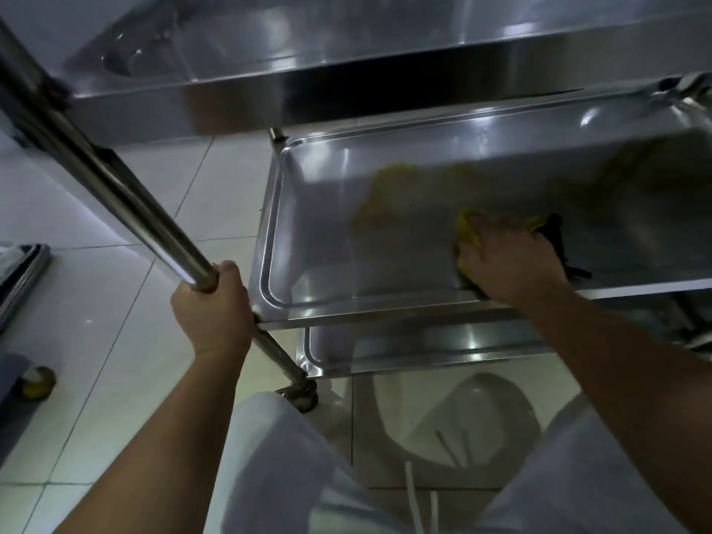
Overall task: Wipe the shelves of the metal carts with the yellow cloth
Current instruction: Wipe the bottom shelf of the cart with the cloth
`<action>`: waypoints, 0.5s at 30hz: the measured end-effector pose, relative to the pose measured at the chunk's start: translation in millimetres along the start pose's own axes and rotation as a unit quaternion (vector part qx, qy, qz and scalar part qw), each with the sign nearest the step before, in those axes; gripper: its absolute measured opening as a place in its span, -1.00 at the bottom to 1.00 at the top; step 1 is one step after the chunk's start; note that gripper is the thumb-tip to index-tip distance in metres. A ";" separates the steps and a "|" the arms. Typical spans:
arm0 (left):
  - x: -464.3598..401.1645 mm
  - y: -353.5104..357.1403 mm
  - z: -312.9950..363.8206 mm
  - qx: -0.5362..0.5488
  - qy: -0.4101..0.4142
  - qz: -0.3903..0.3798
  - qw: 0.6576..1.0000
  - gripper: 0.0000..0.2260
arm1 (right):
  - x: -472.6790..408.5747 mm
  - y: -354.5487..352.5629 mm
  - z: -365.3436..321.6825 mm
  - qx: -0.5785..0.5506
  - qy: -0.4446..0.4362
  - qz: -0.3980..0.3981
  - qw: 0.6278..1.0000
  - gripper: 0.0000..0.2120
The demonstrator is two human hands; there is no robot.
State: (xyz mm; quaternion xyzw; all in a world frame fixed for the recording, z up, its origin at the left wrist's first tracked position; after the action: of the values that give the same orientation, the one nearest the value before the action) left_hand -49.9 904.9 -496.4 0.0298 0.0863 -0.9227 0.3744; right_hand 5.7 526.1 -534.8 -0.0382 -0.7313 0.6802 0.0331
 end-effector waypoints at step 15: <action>-7.9 4.0 -14.8 0.028 0.037 0.031 0.998 -0.80 | -37.9 5.1 -215.5 -0.061 -0.101 -0.066 0.991 -0.49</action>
State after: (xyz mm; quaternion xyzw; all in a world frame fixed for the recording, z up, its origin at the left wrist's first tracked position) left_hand -41.6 910.1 -510.5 0.0770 0.0735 -0.9112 0.3980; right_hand 65.2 736.6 -524.1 0.0769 -0.7721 0.6309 0.0018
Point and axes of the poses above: each hand's wrist, its own x-axis away from the middle knuckle, its own y-axis out of the palm, z = x × y, the point moved 2 cm from there along -x, towards the middle knuckle, and after that the axes turned 3 degrees about y, right-handed, at the moved point
